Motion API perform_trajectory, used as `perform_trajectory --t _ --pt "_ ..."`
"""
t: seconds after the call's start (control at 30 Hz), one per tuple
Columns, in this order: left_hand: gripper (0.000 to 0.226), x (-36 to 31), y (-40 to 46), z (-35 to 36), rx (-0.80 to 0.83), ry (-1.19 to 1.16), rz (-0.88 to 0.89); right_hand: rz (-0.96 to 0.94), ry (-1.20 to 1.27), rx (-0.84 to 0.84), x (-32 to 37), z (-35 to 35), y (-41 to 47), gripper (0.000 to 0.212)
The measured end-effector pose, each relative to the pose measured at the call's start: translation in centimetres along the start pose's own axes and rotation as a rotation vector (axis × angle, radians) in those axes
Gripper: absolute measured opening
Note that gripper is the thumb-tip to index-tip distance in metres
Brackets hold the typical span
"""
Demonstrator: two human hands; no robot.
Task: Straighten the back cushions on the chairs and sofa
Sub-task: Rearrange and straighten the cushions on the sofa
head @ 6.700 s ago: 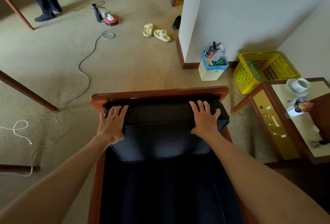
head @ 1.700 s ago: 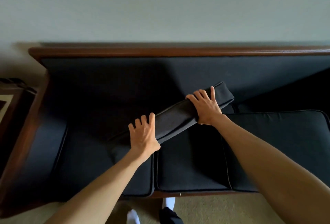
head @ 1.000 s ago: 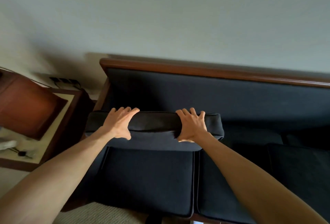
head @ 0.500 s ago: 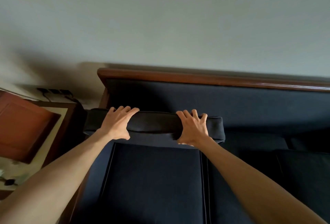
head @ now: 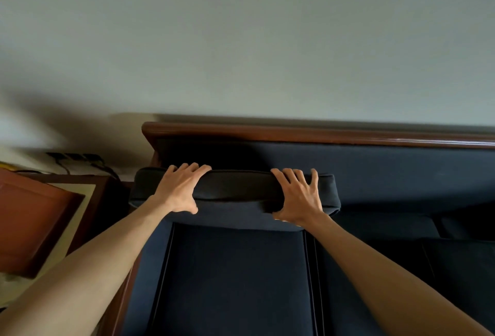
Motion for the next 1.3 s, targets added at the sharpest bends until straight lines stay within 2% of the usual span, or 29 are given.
perform_trajectory --t 0.23,0.43,0.57,0.83,1.03,1.17,1.3 --pt "0.117 1.3 2.5 -0.8 -0.004 -0.016 -0.006 0.057 0.024 0.008 -1.2 0.3 2.4 0.116" --pt "0.109 3.1 4.2 -0.7 -0.015 -0.073 -0.075 0.133 0.033 -0.012 -3.2 0.7 3.5 0.095" --pt "0.102 2.9 4.9 -0.2 -0.039 -0.088 -0.092 0.143 0.016 0.024 -3.5 1.0 4.9 0.091" --pt "0.101 3.4 6.8 0.0 0.005 -0.071 -0.128 0.148 -0.002 0.158 -4.1 1.7 7.2 0.093" --pt "0.099 2.3 5.8 0.0 0.025 -0.058 -0.236 0.116 0.007 0.277 -4.1 1.4 6.6 0.113" --pt "0.092 -0.9 4.9 -1.4 0.083 -0.126 -0.307 0.134 0.096 0.296 -3.6 -0.9 4.7 0.098" --pt "0.076 -7.3 4.9 -5.5 0.078 -0.192 -0.210 0.209 0.252 0.225 -4.9 -6.0 1.3 0.071"
Point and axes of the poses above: each hand's wrist, its own y-axis towards the middle knuckle, its own z-axis out of the palm, x = y × z, the point moved 9 cm from there along y, towards the middle knuckle, and after that the axes turned 4 degrees about z, right-handed, at the moved point
